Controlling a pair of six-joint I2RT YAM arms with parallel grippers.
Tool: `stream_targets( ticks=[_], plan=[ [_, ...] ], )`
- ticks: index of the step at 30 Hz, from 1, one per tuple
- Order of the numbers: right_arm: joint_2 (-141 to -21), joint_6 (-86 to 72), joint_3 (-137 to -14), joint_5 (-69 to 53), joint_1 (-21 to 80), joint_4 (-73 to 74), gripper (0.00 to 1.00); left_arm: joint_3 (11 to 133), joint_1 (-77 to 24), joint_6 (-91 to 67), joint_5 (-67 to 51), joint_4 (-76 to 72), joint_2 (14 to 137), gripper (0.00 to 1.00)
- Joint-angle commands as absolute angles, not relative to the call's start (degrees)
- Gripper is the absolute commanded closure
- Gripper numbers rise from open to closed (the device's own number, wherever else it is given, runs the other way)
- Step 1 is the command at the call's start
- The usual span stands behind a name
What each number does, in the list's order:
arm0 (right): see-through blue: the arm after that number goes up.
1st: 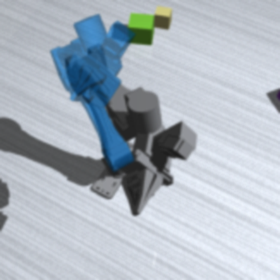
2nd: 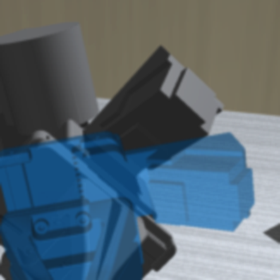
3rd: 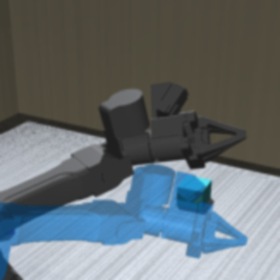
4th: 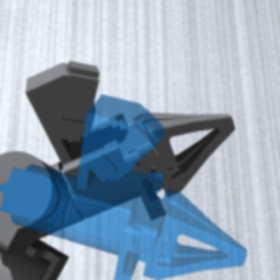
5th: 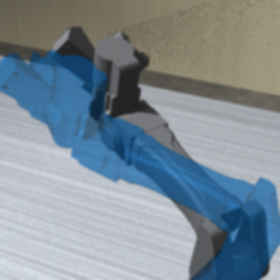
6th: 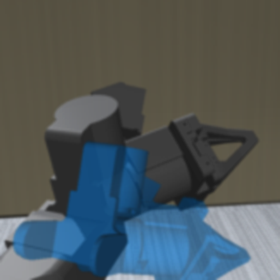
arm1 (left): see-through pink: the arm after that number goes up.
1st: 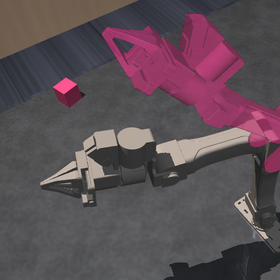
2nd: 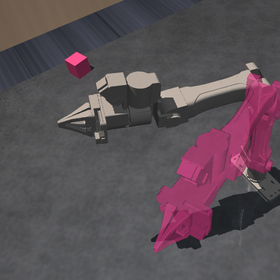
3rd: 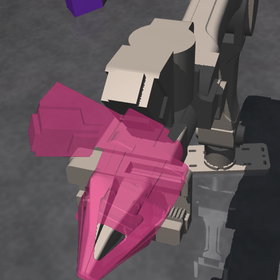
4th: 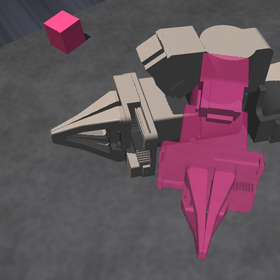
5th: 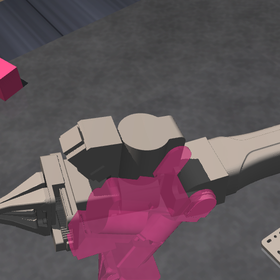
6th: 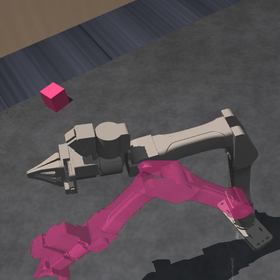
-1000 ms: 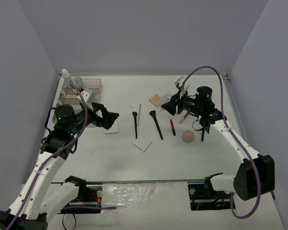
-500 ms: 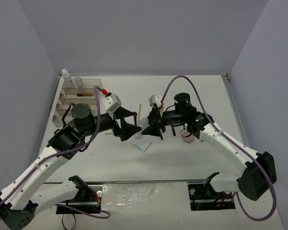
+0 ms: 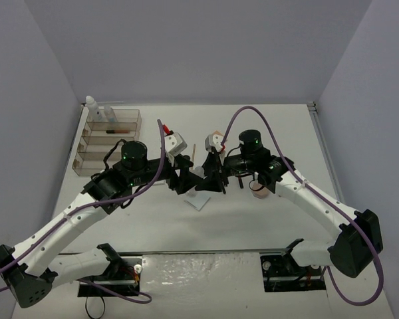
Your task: Organize the makeup
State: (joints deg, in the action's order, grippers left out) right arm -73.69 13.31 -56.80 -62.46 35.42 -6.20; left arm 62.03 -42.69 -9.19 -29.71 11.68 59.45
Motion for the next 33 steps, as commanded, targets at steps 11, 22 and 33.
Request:
stream_targets(
  ticks=[11,22,33],
  plan=[
    [-72.8,14.8,-59.4,-64.7,36.2,-9.8,1.0,65.1,-44.4,-10.2,-28.6,6.4,61.8,0.62],
    [-72.3,14.9,-59.3,-64.1,36.3,-9.8,1.0,63.6,-45.4,-10.7,-28.7,4.8,62.3,0.95],
    [-72.5,13.6,-58.2,-57.4,36.0,-9.1,0.23,59.6,-45.4,-9.8,-24.4,2.9,60.1,1.0]
  ],
)
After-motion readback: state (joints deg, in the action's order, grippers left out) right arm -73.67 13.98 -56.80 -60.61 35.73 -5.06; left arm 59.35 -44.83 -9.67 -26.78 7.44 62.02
